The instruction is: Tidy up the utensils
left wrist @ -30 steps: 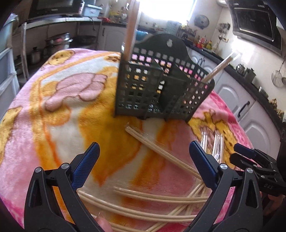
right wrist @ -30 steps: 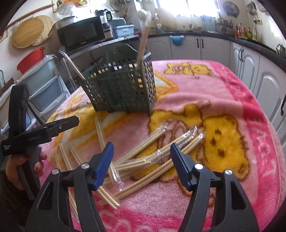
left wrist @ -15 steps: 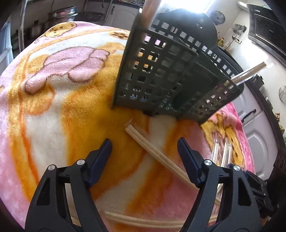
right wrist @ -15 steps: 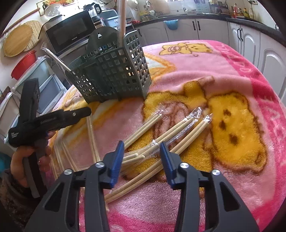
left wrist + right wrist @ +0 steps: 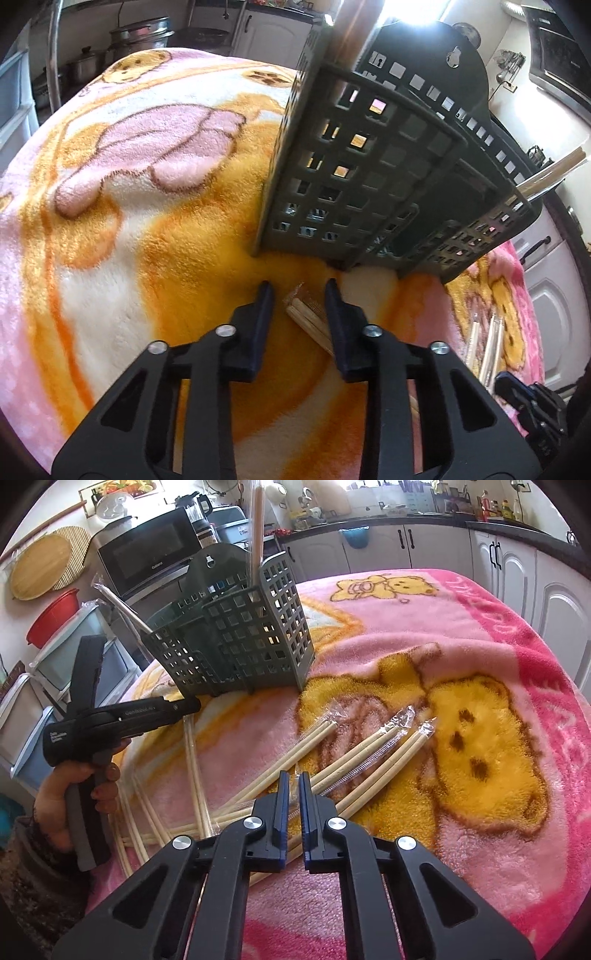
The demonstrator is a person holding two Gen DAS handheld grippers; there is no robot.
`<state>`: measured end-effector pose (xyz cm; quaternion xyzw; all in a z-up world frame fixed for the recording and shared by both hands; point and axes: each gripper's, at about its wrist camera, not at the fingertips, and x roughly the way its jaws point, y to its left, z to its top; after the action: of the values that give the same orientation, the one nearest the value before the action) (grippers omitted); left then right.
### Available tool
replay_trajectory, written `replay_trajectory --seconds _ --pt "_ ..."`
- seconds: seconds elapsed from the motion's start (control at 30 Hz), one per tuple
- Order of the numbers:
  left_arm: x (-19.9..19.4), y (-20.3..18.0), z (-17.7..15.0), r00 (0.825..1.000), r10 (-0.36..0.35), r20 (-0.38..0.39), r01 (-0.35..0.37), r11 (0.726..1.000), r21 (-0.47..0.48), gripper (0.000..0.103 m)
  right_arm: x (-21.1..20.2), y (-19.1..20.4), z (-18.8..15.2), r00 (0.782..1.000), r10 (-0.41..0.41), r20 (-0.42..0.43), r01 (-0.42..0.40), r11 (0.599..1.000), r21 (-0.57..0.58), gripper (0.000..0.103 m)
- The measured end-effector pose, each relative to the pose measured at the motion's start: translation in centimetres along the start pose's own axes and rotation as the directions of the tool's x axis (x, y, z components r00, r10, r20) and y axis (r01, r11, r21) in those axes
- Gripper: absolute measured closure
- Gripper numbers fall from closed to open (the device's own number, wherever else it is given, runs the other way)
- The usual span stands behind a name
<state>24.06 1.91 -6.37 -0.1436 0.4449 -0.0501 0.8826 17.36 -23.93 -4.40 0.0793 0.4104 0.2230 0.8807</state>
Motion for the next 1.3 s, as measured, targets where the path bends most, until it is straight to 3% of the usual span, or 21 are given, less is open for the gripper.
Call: replay_trajectory --seconds 0.07,0.27,0.77,1.3 --pt "0.0 0.1 0.0 1.000 0.012 0.005 -0.012 1.000 0.011 0.092 -0.2 0.1 0.1 1.000 0.002 0.009 -0.002 1.000 -0.001 0.098" --pt "-0.9 1.3 0.1 0.999 -0.030 0.032 0.030 1.000 -0.007 0.098 -1.2 0.4 0.7 0.999 0.005 0.045 -0.005 1.000 -0.008 0.099" --pt "-8.8 1.6 0.0 0.969 -0.076 0.235 0.081 0.997 -0.013 0.099 -5.0 1.3 2.9 0.980 -0.035 0.197 0.047 0.997 -0.059 0.100" --pt "-12.5 -1.3 1.0 0.935 -0.156 0.318 0.145 0.988 0.059 0.101 -8.7 1.7 4.9 0.942 -0.083 0.326 0.124 0.987 -0.104 0.100"
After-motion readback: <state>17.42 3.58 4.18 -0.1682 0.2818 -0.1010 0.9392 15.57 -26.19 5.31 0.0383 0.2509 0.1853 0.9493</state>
